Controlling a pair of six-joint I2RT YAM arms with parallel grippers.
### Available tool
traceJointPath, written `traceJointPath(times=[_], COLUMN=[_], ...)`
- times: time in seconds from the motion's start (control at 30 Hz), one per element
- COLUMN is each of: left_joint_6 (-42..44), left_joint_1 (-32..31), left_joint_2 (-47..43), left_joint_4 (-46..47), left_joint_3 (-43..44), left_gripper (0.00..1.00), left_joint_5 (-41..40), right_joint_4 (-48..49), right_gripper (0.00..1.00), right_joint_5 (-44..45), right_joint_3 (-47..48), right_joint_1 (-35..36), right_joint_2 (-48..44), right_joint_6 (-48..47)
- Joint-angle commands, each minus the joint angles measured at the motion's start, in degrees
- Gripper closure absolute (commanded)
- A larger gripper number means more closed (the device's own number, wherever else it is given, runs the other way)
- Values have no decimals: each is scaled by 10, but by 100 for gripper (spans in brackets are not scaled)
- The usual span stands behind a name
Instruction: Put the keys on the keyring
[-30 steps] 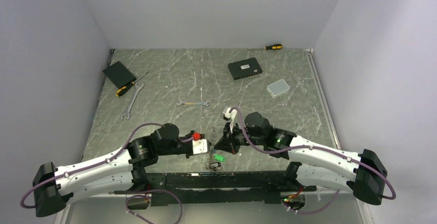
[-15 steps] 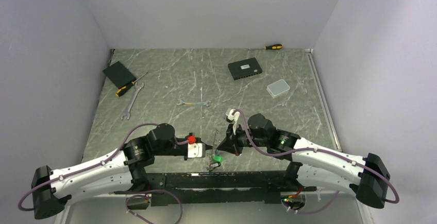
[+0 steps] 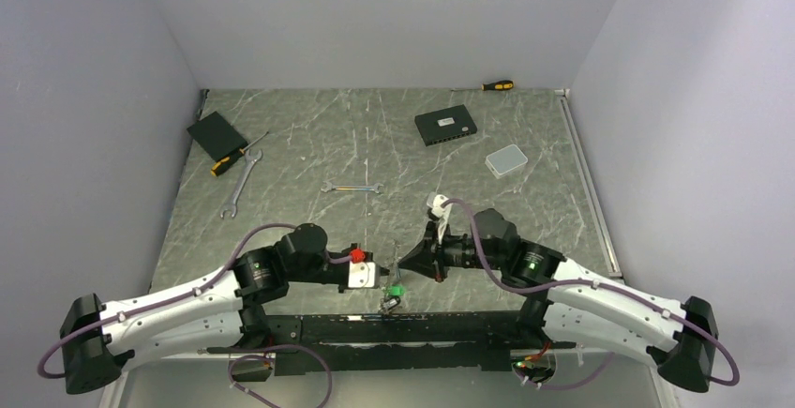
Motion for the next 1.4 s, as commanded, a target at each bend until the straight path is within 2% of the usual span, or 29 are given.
traceJointPath(times=[0.0,0.33,0.53,0.8,0.97,1.37], left_joint_6=[5,5,6,-2,-23,-138], left_joint_1=[-1,-1,-1,-1,-1,-1], left_joint_2=[2,-51,-112,-118,-140,-134], left_joint_4=[62,79,103,95,154,404], left_joint_3=[11,-3,-20,-1,-19,-100], left_gripper=[100,100,100,100,100,100], left_joint_5=[31,56,72,78,48,2], right_joint_4=[64,43,-14,-20,-17,6], right_gripper=[100,100,100,100,100,100], right_joint_5=[41,46,-14,-60,-87,-61], right_joint_3=[-5,8,44,59,66,77], right_joint_1=[1,1,1,1,2,4], right_joint_2=[-42,-45,-51,-65,-60,-58], right_joint_6=[34,24,-8,-35,-39,-73])
